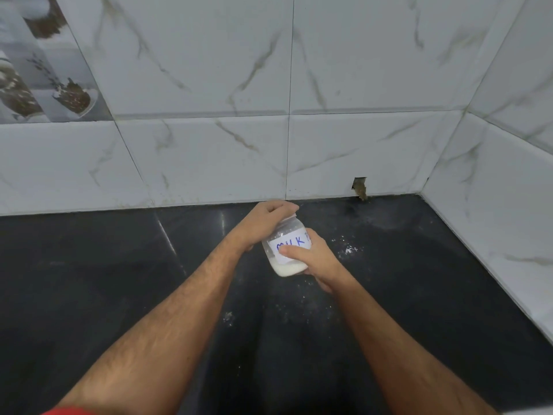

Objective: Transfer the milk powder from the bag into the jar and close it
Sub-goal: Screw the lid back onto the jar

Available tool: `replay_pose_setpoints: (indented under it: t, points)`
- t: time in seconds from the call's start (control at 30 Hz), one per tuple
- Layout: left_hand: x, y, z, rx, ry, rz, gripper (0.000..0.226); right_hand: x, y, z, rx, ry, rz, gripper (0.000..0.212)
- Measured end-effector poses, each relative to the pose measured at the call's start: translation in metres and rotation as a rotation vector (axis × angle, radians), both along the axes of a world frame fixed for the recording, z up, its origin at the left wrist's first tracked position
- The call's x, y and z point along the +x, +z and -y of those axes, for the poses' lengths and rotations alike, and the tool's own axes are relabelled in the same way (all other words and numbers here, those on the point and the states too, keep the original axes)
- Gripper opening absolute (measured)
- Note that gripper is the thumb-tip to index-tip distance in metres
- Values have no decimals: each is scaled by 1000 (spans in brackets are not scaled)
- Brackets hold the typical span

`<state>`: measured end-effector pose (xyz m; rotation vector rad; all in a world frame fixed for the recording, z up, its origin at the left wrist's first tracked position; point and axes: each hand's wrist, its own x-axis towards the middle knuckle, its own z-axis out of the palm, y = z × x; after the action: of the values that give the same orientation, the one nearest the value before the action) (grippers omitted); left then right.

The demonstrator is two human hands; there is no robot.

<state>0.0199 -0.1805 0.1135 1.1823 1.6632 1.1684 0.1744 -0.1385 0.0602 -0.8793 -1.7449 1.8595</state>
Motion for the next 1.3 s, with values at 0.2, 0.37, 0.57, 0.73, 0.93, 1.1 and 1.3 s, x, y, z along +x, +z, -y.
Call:
replay_pose_setpoints:
  t: [0.2, 0.37, 0.57, 0.73, 0.93, 1.1, 1.3]
  points:
    - [-21, -22, 11, 69, 103, 112, 36, 1, -4, 4, 11, -124, 34, 60]
    - [-21, -25, 10, 7, 135, 205, 31, -3, -4, 7, 283, -318, 188, 76]
    - [-3, -18, -7, -103, 187, 23, 92, -17, -5, 23, 431, -346, 279, 87]
    - [-5, -17, -5, -70, 170, 9, 57, -13, -1, 22, 301, -278, 230, 85]
    - [1, -20, -8, -21, 288, 63, 44, -16, 0, 26, 313, -292, 194, 93]
    - [-1, -22, -11, -68, 331, 52, 66, -18, 2, 25, 328, -274, 194, 93]
    - [1, -14, 1, 19, 191, 76, 57, -14, -1, 21, 309, -224, 176, 83]
